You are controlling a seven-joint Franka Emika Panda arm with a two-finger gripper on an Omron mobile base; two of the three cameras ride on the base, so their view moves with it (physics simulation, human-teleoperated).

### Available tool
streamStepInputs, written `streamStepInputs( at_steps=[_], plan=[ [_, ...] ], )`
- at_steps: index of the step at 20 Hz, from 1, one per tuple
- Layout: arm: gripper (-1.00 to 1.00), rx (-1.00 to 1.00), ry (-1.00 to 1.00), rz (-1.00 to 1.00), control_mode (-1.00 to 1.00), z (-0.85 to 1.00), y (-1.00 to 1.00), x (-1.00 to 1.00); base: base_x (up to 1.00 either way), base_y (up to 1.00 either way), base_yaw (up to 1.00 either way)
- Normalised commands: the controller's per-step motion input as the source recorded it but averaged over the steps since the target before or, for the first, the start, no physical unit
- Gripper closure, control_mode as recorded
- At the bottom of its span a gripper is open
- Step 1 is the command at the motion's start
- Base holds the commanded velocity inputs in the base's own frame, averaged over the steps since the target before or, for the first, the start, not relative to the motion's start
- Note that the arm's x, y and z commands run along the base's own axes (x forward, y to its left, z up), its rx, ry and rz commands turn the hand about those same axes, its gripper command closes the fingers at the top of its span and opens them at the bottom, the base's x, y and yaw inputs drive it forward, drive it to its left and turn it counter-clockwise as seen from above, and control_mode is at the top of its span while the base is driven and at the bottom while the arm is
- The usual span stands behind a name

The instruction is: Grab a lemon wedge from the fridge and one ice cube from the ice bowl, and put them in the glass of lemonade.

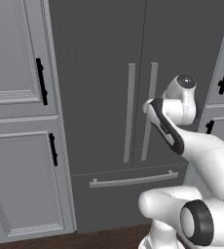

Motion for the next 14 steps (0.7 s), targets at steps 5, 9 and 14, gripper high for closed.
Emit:
streamStepInputs(
  at_steps=[5,9,14],
  plan=[
    [-1.0,0.0,0.0,0.09,-1.0,-0.21,0.0,0.7,0.0,0.0,0.0],
    [-1.0,-0.03,0.0,0.01,-1.0,-0.01,-0.02,0.59,0.0,0.0,0.0],
    [-1.0,-0.02,-0.05,0.0,-1.0,0.29,-0.01,0.19,0.0,0.0,0.0]
  ],
)
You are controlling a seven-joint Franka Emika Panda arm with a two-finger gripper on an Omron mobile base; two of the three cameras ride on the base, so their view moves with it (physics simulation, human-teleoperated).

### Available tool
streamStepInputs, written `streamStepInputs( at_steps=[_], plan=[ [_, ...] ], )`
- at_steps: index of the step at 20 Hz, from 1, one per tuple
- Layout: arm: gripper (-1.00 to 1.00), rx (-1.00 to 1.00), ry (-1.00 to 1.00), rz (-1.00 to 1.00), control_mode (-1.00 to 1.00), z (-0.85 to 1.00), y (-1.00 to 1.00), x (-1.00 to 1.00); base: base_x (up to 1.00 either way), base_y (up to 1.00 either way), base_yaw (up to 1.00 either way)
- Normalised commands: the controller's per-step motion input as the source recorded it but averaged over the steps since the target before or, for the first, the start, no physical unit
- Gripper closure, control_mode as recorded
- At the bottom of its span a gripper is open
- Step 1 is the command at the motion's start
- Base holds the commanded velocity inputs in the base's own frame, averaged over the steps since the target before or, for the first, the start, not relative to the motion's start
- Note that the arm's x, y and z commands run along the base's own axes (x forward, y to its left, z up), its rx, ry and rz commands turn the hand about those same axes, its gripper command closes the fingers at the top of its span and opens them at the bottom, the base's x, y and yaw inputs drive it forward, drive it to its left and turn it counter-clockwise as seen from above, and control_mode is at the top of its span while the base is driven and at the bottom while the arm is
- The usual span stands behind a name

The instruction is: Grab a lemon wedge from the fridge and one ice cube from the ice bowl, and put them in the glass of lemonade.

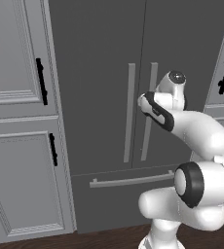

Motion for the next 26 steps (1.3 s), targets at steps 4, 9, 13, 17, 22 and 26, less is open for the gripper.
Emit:
streamStepInputs(
  at_steps=[4,9,13,17,22,26],
  plan=[
    [-1.0,0.0,-0.12,0.0,-1.0,0.45,0.0,0.01,0.0,0.0,0.0],
    [-1.0,0.0,-0.02,-0.01,-1.0,-0.04,-0.04,0.4,0.0,0.0,0.0],
    [-1.0,0.0,0.0,-0.02,-1.0,-0.39,-0.02,0.67,0.0,0.0,0.0],
    [-1.0,0.0,0.0,-0.02,-1.0,-0.4,-0.11,0.54,0.0,0.0,0.0],
    [-1.0,0.0,0.0,-0.01,-1.0,-0.47,-0.06,0.51,0.0,0.0,0.0],
    [-1.0,0.0,0.0,0.0,-1.0,-0.18,-0.03,0.24,0.0,0.0,0.0]
  ],
)
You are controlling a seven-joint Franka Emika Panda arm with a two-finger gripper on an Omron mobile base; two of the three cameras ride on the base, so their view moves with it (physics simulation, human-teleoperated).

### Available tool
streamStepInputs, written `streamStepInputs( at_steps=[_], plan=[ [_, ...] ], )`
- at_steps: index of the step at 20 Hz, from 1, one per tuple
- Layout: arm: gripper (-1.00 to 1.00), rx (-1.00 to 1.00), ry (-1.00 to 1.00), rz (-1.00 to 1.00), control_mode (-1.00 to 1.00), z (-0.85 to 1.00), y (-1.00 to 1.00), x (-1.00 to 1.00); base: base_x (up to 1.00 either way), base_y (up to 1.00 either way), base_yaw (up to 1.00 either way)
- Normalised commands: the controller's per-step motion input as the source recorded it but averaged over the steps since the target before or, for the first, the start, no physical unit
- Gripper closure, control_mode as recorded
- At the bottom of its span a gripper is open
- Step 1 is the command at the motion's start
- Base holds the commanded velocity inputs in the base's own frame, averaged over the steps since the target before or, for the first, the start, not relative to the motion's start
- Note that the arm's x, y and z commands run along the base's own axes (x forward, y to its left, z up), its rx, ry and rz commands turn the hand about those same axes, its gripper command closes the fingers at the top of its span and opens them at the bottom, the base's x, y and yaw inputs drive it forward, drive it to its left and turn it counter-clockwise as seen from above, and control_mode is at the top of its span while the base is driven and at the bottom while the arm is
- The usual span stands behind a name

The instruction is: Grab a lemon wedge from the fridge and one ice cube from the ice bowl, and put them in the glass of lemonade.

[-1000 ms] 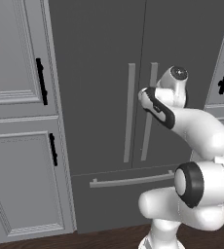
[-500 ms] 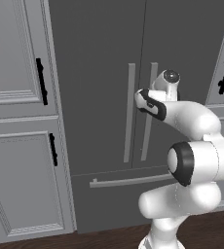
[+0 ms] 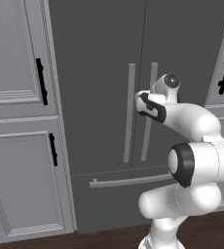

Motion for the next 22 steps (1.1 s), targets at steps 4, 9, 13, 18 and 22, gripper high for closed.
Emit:
streamStepInputs(
  at_steps=[4,9,13,18,22],
  plan=[
    [1.0,0.0,0.01,0.0,-1.0,0.0,0.0,0.14,0.0,0.0,0.0],
    [1.0,0.0,0.0,0.0,-1.0,-0.02,0.0,0.13,0.0,0.0,0.0],
    [1.0,0.0,0.0,-0.02,-1.0,-0.04,-0.26,0.08,0.0,0.0,0.0],
    [1.0,0.0,0.0,-0.12,-1.0,0.0,-0.98,-0.01,0.0,0.0,0.0],
    [1.0,0.01,0.0,-0.15,-1.0,0.0,-1.0,-0.24,0.0,0.0,0.0]
  ],
)
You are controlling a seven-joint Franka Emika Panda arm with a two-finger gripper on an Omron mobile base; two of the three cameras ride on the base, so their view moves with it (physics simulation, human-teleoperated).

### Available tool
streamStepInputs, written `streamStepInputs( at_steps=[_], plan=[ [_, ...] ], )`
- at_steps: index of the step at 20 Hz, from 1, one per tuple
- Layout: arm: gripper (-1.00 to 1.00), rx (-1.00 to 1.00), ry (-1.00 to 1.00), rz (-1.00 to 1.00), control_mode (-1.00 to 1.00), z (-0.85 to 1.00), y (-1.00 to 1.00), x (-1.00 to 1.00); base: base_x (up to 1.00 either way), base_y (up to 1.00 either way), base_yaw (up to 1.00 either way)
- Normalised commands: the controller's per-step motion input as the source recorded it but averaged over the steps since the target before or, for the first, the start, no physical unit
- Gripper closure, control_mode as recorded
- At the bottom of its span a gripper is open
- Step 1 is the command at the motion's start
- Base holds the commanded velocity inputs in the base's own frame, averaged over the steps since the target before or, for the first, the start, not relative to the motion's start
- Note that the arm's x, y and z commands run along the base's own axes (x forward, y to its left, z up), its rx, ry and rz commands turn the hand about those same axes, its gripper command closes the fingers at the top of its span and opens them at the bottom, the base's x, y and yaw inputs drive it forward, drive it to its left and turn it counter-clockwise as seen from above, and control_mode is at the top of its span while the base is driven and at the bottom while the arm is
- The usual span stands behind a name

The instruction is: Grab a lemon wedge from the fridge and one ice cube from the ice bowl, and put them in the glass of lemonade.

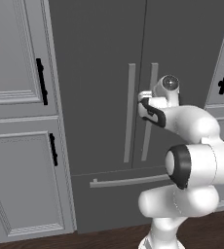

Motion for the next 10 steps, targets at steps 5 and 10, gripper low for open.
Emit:
streamStepInputs(
  at_steps=[5,10],
  plan=[
    [1.0,0.06,0.0,-0.13,-1.0,0.05,-1.0,-0.51,0.0,0.0,0.0],
    [1.0,0.11,0.0,-0.07,-1.0,0.06,-1.0,-0.94,0.0,0.0,0.0]
  ],
)
